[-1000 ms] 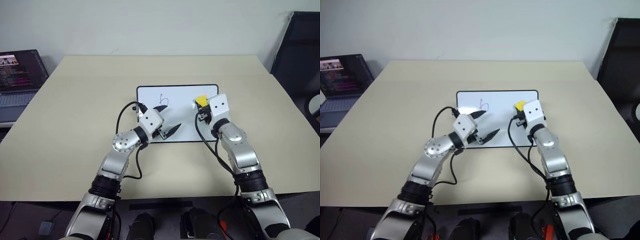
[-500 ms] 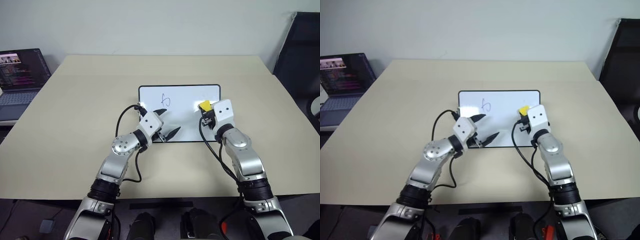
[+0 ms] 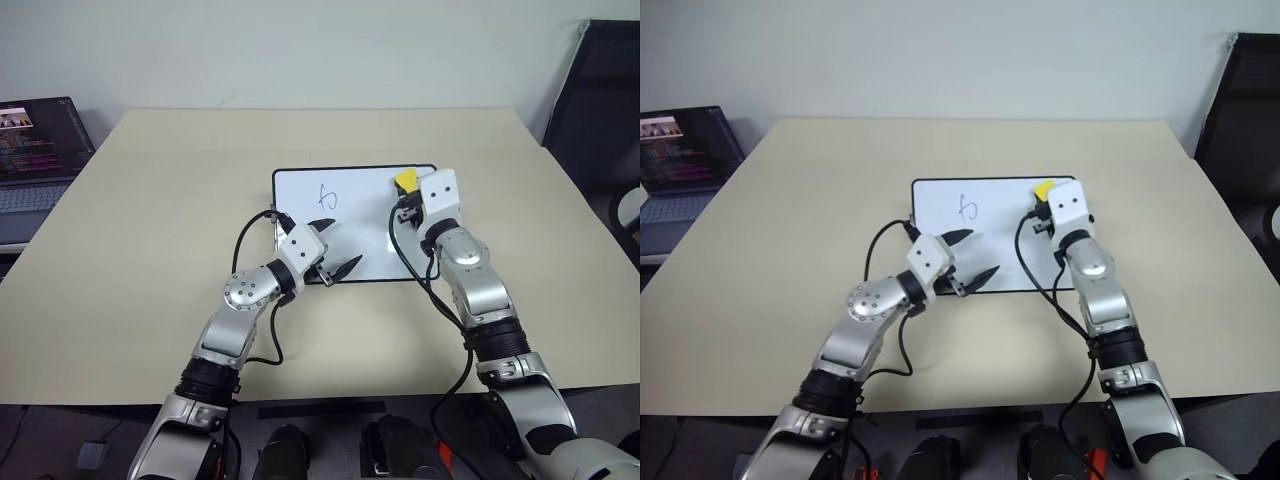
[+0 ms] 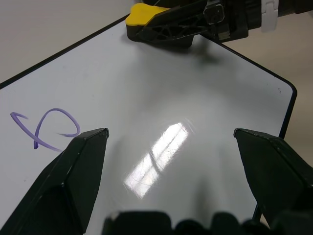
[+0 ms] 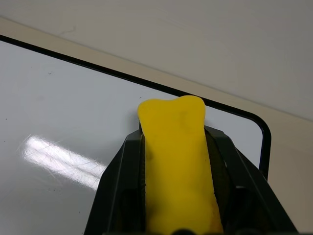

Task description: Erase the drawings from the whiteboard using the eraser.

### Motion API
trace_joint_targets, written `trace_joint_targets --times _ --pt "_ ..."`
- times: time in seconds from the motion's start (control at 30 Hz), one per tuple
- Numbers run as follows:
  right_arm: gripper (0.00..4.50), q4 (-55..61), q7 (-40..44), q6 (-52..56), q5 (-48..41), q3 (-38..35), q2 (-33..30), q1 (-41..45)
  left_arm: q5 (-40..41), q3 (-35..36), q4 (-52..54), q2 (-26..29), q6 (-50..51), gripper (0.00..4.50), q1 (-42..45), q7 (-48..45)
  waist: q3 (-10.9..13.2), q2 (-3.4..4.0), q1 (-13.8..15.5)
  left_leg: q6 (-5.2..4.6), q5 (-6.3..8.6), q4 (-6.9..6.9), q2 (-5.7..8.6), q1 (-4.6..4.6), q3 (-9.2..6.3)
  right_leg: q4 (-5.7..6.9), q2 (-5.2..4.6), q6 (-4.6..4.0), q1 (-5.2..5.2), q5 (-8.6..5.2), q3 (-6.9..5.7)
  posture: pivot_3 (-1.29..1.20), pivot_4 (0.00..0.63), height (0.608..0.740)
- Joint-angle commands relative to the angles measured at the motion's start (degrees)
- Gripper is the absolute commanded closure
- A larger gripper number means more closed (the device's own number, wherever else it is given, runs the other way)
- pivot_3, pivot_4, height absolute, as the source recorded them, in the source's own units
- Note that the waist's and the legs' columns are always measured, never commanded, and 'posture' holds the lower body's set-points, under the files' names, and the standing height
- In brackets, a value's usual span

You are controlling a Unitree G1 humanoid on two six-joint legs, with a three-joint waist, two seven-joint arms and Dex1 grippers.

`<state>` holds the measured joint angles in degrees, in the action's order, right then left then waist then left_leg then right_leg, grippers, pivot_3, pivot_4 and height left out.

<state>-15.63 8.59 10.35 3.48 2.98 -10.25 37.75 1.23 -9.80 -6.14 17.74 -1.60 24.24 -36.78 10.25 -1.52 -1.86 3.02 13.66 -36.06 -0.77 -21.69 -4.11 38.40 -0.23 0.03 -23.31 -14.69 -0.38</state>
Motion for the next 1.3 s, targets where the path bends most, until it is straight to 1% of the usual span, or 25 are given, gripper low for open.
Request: trace_joint_targets --times 0.03,0.13,0.27,0.43,0.57,0.77,0.9,1.07,1.3 --pt "3.24 0.9 0.51 2.36 0.66 0.49 -0.39 -2.49 -0.02 -0.05 3.66 0.21 -0.15 0.0 -0.58 0.4 0.0 0.0 0.02 0.0 0.0 -0.01 0.0 0.02 -0.02 0.04 0.0 0.0 0.01 0.0 0.0 0.0 0.15 0.74" --pt "3.24 3.61 1.07 4.24 0.65 0.96 -0.65 -4.97 -0.1 -0.04 4.52 0.3 0.12 0.0 -1.24 0.48 0.0 0.0 0.04 -0.01 0.0 -0.01 -0.02 0.06 -0.06 0.12 0.01 -0.01 0.02 -0.01 0.02 0.0 0.15 0.74" --pt "3.24 9.93 2.63 6.76 0.37 2.12 -0.77 -12.11 -0.32 -0.23 5.15 0.28 0.37 0.0 -1.75 0.58 -0.01 -0.01 0.15 0.0 0.0 -0.01 -0.02 0.08 -0.11 0.08 0.02 -0.02 0.07 -0.02 0.01 0.0 0.15 0.74" --pt "3.24 14.14 3.33 8.54 -0.64 1.42 -0.66 -14.89 -0.22 -0.38 6.04 0.21 0.67 0.0 -2.03 0.47 -0.01 -0.02 0.05 0.0 0.0 -0.04 0.0 0.15 -0.02 0.12 0.02 0.0 0.08 0.0 -0.02 0.0 0.15 0.74" --pt "3.24 16.49 5.03 7.31 -3.39 -0.22 -0.5 -14.4 -0.11 -0.32 6.79 0.27 0.89 0.0 -2.34 0.38 -0.01 -0.01 0.07 0.0 0.0 -0.02 -0.01 0.13 -0.06 0.09 0.03 -0.01 0.08 -0.01 -0.04 0.0 0.15 0.74" --pt "3.24 21.04 7.95 6.54 -5.25 -1.23 -2.56 -13.68 -0.18 0.19 6.7 0.68 0.89 0.0 -2.28 0.44 0.03 0.04 0.08 0.0 0.0 0.05 -0.02 -0.13 -0.15 -0.26 0.03 0.01 0.02 0.0 -0.07 0.0 0.15 0.74" --pt "3.24 23.26 8.98 6.75 -6.36 -1.21 -3.28 -13.54 -0.93 1.68 7.65 0.8 0.9 0.0 -3.05 3.29 0.08 0.08 0.13 0.01 0.02 0.12 -0.01 -0.24 -0.17 -0.45 0.01 0.02 0.0 0.0 -0.08 0.0 0.15 0.74" --pt "3.24 21.41 8.22 5.56 -5.47 -0.28 -1.77 -12.6 -1.34 4.43 11.12 0.47 3.59 0.0 -6.12 8.65 0.1 0.1 0.03 0.02 0.03 0.14 -0.02 -0.23 -0.17 -0.46 0.0 0.03 0.0 0.0 -0.06 0.0 0.15 0.74" --pt "3.24 16.82 7.82 3.52 -5.0 0.69 0.61 -8.09 -4.62 6.8 12.73 0.73 4.55 0.0 -8.06 15.57 0.17 0.15 0.13 0.01 0.03 0.1 -0.02 -0.2 -0.19 -0.4 0.01 0.03 0.0 0.01 -0.09 0.0 0.15 0.74"
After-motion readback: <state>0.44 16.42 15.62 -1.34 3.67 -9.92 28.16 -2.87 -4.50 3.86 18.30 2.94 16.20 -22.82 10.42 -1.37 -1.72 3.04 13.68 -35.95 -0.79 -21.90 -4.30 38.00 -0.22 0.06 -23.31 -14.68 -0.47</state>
